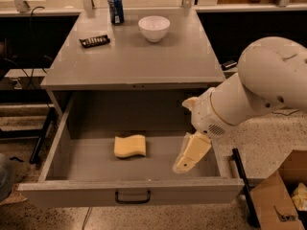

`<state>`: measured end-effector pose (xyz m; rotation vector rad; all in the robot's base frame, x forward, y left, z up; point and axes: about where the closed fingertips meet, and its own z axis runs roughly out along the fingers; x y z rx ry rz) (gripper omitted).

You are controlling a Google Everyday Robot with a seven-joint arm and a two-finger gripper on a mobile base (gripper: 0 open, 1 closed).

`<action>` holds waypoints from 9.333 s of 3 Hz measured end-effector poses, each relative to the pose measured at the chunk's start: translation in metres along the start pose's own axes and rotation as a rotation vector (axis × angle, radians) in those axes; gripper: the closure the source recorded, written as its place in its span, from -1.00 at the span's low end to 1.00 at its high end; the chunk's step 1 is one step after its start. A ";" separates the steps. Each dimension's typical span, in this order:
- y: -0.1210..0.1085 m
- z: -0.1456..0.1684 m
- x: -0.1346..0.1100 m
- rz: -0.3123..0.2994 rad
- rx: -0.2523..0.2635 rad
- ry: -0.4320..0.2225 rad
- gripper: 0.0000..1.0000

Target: Pick sponge from top drawer and place on counter

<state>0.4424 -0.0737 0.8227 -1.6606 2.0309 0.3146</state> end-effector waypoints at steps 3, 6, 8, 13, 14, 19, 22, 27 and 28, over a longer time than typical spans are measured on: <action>-0.050 0.109 -0.035 -0.007 -0.023 -0.157 -1.00; -0.071 0.218 -0.038 -0.018 -0.040 -0.198 -1.00; -0.063 0.256 -0.021 -0.004 -0.122 -0.218 -1.00; -0.084 0.156 -0.028 -0.064 -0.097 -0.402 1.00; -0.107 0.059 -0.034 -0.140 -0.035 -0.439 1.00; -0.273 0.010 -0.067 -0.064 0.156 -0.443 1.00; -0.334 0.041 -0.044 0.163 0.189 -0.361 0.20; -0.325 -0.028 -0.023 0.208 0.260 -0.335 -1.00; -0.274 -0.102 -0.033 0.156 0.379 -0.235 -1.00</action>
Offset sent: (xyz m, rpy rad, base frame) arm 0.0950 0.0735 -0.0839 0.1908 -0.0054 0.0511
